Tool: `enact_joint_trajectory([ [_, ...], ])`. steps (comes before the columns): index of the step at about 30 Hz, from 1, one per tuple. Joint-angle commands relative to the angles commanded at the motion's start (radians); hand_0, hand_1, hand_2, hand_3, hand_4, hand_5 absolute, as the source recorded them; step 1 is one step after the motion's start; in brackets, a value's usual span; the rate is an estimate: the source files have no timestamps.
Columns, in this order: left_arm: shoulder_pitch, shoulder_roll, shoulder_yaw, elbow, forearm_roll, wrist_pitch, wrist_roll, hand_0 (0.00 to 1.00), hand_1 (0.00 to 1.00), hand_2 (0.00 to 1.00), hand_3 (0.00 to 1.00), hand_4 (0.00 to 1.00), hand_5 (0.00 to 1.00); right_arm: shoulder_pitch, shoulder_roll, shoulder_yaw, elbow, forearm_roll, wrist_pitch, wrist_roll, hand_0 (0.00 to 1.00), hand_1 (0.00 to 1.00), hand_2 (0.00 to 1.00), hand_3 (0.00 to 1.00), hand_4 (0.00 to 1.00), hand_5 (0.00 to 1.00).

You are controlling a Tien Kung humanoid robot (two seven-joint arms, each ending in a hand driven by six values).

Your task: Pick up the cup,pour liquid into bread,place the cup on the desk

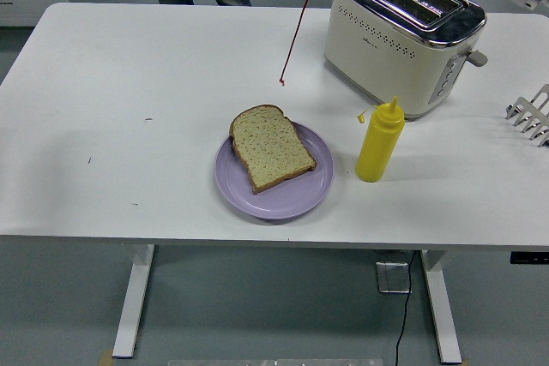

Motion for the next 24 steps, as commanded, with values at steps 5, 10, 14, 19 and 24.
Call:
enact_joint_trajectory([
  [5,-0.001,-0.003,0.002,0.002,-0.001,0.000,0.000,0.826,0.818,0.861,0.819,0.653,0.998,-0.008,0.006,-0.089,-0.024,0.000,0.018,0.015,0.291,0.426,0.470,0.530,0.472,0.002],
  [10,0.004,0.001,0.002,0.000,-0.001,0.000,0.000,0.827,0.819,0.861,0.819,0.652,0.998,-0.035,-0.003,-0.004,-0.001,0.000,-0.013,0.000,0.291,0.426,0.469,0.530,0.472,0.002],
  [14,0.004,0.000,0.005,0.001,-0.002,-0.001,0.000,0.827,0.818,0.861,0.819,0.653,0.998,-0.043,0.001,-0.006,-0.006,0.000,-0.020,-0.002,0.292,0.425,0.470,0.529,0.472,0.002],
  [19,0.007,0.000,0.008,0.002,-0.001,0.000,0.000,0.827,0.818,0.861,0.819,0.653,0.998,-0.064,0.005,0.041,-0.015,0.000,-0.034,-0.006,0.292,0.425,0.470,0.529,0.472,0.002],
  [24,0.007,0.000,0.010,0.002,-0.001,0.000,0.000,0.826,0.818,0.861,0.819,0.654,0.998,-0.089,0.010,0.106,-0.037,0.000,-0.083,-0.022,0.289,0.425,0.470,0.529,0.472,0.002],
])
